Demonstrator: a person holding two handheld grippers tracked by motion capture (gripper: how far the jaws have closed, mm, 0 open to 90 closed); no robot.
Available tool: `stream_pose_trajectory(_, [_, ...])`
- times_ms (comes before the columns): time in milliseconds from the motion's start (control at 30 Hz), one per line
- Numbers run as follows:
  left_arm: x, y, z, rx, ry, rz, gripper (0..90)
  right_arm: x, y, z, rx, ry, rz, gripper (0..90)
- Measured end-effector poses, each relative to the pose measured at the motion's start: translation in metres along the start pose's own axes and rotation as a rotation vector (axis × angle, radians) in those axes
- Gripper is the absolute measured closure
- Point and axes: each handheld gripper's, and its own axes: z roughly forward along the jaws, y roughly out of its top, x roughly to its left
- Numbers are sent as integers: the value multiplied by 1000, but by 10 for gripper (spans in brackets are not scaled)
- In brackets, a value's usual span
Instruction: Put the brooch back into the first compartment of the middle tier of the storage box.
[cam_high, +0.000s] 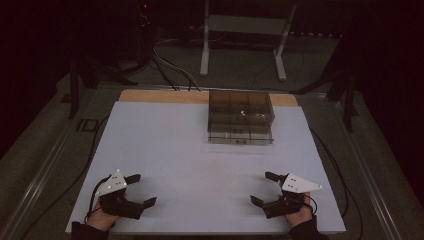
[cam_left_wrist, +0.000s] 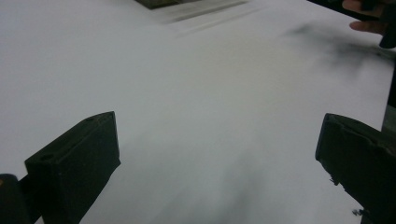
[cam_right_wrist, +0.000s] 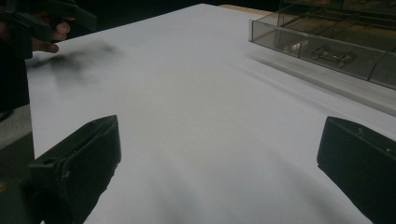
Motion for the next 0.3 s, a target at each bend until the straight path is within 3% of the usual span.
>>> stream_pose_trajectory(300, [7,-8,-8,-26,21,-37,4,0,0,1,5,0,-1,0])
